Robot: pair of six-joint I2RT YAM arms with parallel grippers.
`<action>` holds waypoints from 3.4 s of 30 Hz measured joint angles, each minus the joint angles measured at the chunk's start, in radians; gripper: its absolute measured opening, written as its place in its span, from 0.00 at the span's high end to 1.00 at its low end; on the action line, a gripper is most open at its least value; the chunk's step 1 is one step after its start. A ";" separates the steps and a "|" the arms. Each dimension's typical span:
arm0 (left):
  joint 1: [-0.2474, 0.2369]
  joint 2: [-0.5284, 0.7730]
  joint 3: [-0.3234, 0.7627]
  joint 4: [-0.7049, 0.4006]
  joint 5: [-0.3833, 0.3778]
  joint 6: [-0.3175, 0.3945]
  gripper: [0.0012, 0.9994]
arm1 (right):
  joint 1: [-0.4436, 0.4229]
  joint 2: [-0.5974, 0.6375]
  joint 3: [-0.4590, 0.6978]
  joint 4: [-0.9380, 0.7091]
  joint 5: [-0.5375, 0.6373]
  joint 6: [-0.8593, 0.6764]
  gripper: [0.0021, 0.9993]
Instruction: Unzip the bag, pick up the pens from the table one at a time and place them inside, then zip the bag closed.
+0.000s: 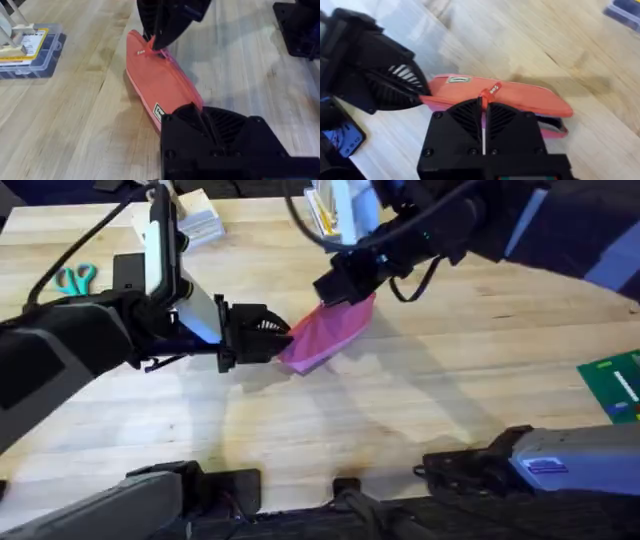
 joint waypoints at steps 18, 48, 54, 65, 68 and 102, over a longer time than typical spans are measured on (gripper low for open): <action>-0.009 0.001 0.000 -0.003 -0.056 0.000 0.96 | -0.375 0.148 -0.019 0.039 -0.015 0.010 0.97; -0.009 0.001 -0.005 -0.010 -0.065 0.000 0.96 | -0.484 -0.099 -0.026 -0.149 0.007 0.054 0.00; -0.009 0.001 -0.005 -0.010 -0.065 0.000 0.96 | -0.484 -0.171 -0.026 -0.220 -0.003 0.029 0.00; -0.008 0.001 -0.005 -0.014 -0.034 -0.003 0.01 | -0.396 -0.295 -0.026 -0.285 -0.003 -0.043 0.00; -0.008 0.001 -0.005 -0.013 -0.029 -0.003 0.01 | -0.382 -0.299 -0.026 -0.285 -0.003 -0.047 0.00; 0.027 -0.475 0.299 -0.196 -0.619 -0.657 0.00 | -0.379 -0.299 -0.026 -0.305 -0.003 -0.073 0.00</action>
